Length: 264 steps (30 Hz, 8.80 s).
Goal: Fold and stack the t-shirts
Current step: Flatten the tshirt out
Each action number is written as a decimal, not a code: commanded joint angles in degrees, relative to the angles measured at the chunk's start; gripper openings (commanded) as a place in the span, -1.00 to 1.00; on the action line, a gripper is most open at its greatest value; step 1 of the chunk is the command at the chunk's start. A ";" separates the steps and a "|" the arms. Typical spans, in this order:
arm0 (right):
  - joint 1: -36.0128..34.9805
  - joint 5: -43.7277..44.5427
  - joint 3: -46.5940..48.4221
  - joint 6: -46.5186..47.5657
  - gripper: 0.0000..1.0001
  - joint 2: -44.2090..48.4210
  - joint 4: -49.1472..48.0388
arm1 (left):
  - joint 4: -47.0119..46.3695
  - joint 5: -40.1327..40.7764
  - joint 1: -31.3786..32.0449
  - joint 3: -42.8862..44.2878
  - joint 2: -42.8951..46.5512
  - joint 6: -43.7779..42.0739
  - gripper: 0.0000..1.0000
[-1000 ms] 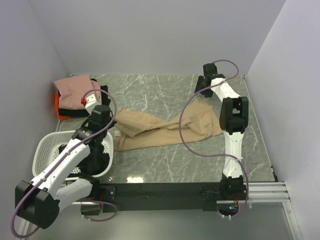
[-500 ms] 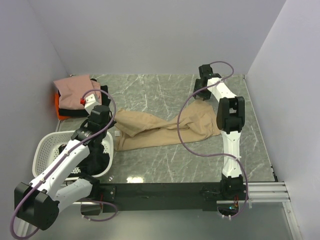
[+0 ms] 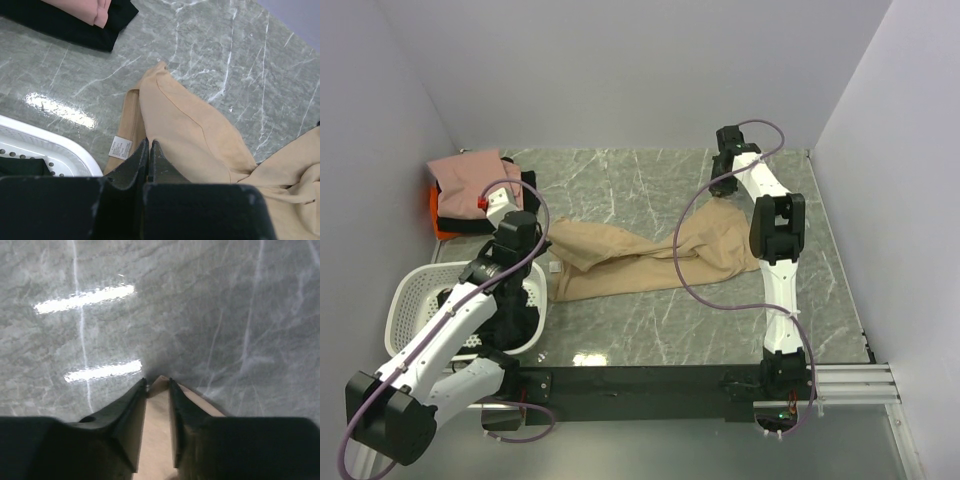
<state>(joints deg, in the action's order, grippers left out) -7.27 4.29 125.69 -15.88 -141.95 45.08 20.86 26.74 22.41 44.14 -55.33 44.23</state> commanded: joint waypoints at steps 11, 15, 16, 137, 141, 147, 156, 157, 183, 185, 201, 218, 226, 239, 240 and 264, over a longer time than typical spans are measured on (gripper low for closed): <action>0.94 -9.47 -8.69 1.47 -1.00 5.97 -6.73 | -0.82 0.24 -0.27 0.51 1.28 -0.55 -0.99; 2.52 -12.55 -18.87 -0.47 -1.00 17.10 -12.55 | -0.38 0.68 -0.27 2.00 1.28 -0.55 -0.99; 3.13 -12.73 -20.38 -1.08 -1.00 19.41 -13.43 | -0.12 0.77 -0.27 2.35 1.37 -0.55 -0.99; 6.74 -5.42 12.20 5.42 -1.00 53.89 -15.45 | -6.88 -33.69 -6.77 88.04 -35.55 -11.62 -0.99; 7.00 -6.84 10.29 5.25 -1.00 55.28 -17.21 | -9.87 -34.74 -6.95 88.31 -33.80 -12.06 -0.99; 10.78 -6.41 -3.67 7.08 -1.00 64.24 -21.08 | -14.35 -37.99 -6.95 72.79 -24.23 -10.66 -0.99; 10.87 -7.28 -47.69 12.28 -1.00 80.85 -26.18 | -17.81 -44.15 -3.62 20.59 -4.97 -1.87 -0.99; 10.87 -7.28 -55.30 12.28 -1.00 82.26 -26.71 | -16.48 -40.23 -2.47 16.89 -2.44 -1.34 -0.99; 10.43 14.58 -75.76 0.33 -1.00 98.09 -10.28 | 8.40 -43.70 10.98 -11.53 16.57 1.39 -0.94; 10.43 16.35 -76.29 -0.55 -1.00 100.54 -9.75 | 8.14 -47.21 12.21 -11.71 16.75 0.60 -0.85; 10.43 18.31 -82.27 -5.13 0.06 120.43 -19.85 | 5.15 -33.65 18.90 -1.17 8.86 -1.25 0.30; -0.55 11.00 -81.57 -6.09 0.04 82.65 -28.82 | -7.75 -20.39 18.98 7.27 -12.67 1.48 0.30; -0.47 7.14 -67.52 -6.44 0.02 54.72 -27.50 | -11.90 -24.11 18.98 13.50 -33.42 -2.39 0.29; 3.48 -0.33 -45.28 -5.22 -0.04 28.67 -18.73 | -16.11 -30.16 13.63 15.72 -46.79 -3.62 0.30; 3.84 -0.69 -42.83 -5.13 -0.06 27.61 -18.10 | -16.46 -30.60 13.27 15.63 -47.41 -3.71 0.30; 5.77 -7.63 1.47 -1.35 -0.14 -0.06 2.55 | -16.99 -37.55 6.50 25.73 -55.67 -4.24 0.29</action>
<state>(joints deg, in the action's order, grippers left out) -1.83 -2.42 120.33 -18.26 -139.11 42.98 4.56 -9.39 29.76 67.07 -109.89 41.12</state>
